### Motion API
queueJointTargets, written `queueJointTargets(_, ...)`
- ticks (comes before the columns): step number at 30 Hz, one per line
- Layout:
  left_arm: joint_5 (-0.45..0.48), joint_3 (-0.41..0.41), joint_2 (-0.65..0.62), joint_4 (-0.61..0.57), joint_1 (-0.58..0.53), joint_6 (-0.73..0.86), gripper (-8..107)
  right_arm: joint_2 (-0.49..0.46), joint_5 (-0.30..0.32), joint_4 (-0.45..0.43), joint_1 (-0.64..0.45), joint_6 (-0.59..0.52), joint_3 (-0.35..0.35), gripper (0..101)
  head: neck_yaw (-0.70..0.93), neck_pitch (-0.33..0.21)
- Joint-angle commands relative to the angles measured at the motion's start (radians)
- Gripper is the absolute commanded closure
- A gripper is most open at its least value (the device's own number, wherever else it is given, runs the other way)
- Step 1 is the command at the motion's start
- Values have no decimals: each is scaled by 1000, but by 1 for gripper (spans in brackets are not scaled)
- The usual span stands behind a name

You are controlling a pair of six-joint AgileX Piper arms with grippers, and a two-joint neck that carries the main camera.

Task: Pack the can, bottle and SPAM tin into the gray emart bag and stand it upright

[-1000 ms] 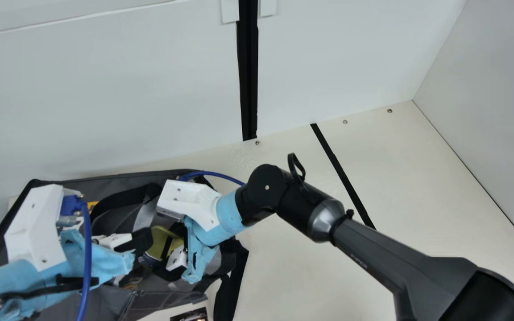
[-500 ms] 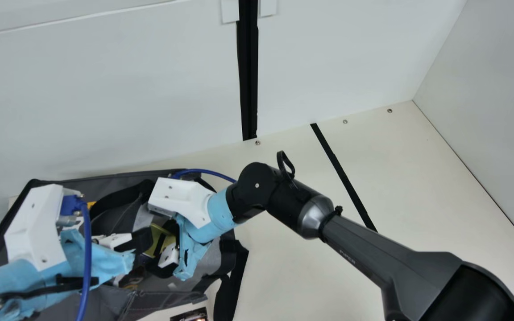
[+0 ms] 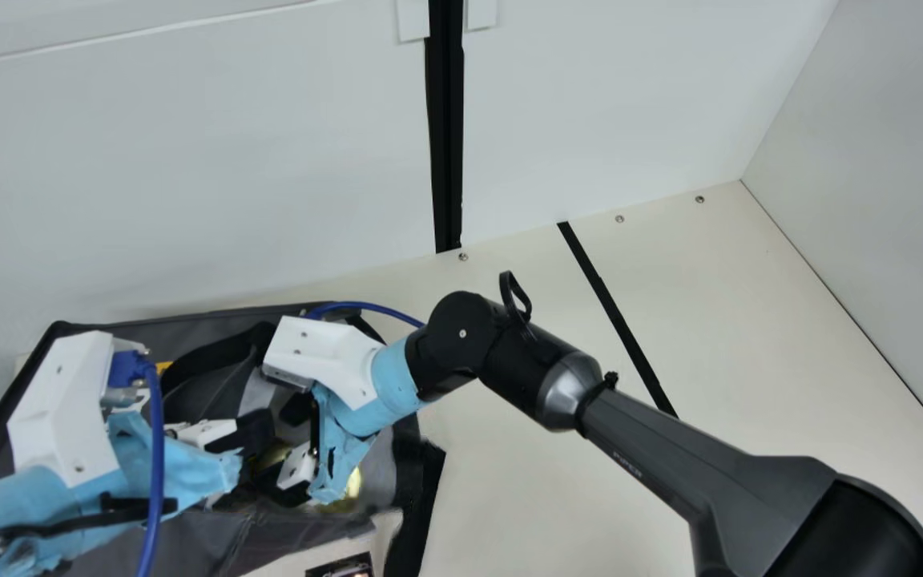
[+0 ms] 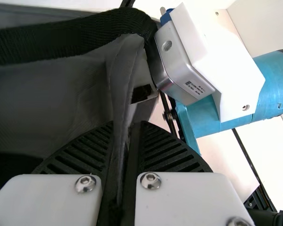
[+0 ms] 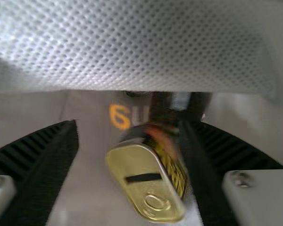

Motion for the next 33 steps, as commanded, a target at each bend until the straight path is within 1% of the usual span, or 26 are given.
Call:
queueJointTargets(1,0,0,0,0,0,0,107,-2,0,-6,-1,-2,4,10,-2,-23)
queueJointTargets(2,0,0,0,0,0,0,107,-4,0,-6,-1,-2,6,7,-2,-23)
queueJointTargets(3,0,0,0,0,0,0,107,-6,1,-7,-2,-3,8,6,-2,-23)
queueJointTargets(15,0,0,0,0,0,0,107,-51,11,-14,-30,-11,49,6,-2,-23)
queueJointTargets(33,0,0,0,0,0,0,107,-160,42,-43,-105,-21,140,6,-2,-23)
